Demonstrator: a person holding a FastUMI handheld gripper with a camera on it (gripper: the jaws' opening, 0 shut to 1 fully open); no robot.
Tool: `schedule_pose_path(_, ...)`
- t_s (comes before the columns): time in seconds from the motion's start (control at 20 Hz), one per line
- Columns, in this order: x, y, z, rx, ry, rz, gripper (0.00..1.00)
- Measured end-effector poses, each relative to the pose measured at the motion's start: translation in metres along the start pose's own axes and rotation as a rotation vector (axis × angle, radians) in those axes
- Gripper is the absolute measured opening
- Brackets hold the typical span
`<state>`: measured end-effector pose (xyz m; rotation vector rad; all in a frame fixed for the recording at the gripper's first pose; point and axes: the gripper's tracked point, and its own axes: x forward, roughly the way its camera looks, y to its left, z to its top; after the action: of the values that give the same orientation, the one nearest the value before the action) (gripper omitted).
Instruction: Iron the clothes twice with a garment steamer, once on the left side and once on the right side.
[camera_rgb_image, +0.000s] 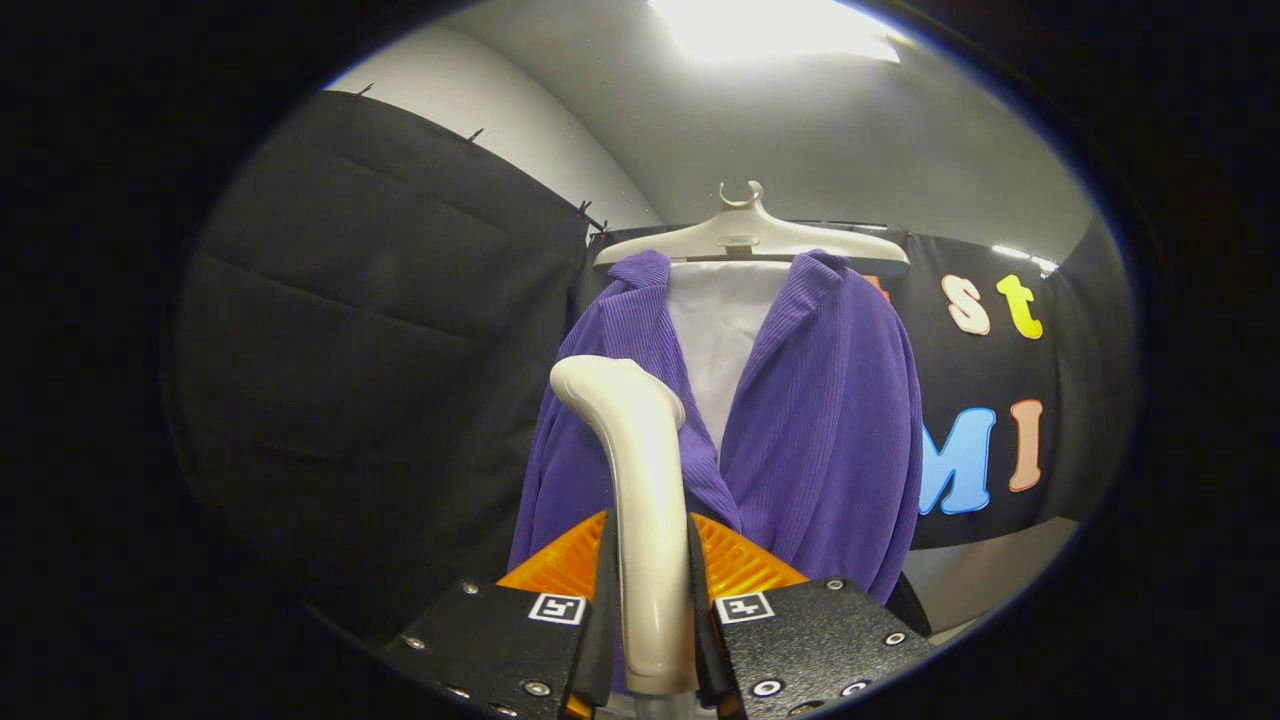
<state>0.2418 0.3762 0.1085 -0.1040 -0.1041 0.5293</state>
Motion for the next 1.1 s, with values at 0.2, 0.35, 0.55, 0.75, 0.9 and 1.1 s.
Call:
schedule_pose_path(0.2, -0.015, 0.001, -0.025, -0.007, 0.043, 0.012, 0.33)
schedule_pose_path(0.35, -0.028, 0.009, -0.044, -0.021, 0.070, 0.027, 0.33)
schedule_pose_path(0.55, -0.042, 0.016, -0.100, -0.012, 0.190, 0.042, 0.33)
schedule_pose_path(0.75, -0.054, 0.016, -0.129, -0.001, 0.244, 0.039, 0.33)
schedule_pose_path(0.9, -0.062, 0.019, -0.150, 0.001, 0.275, 0.037, 0.33)
schedule_pose_path(1.1, -0.072, 0.020, -0.181, 0.002, 0.324, 0.033, 0.33)
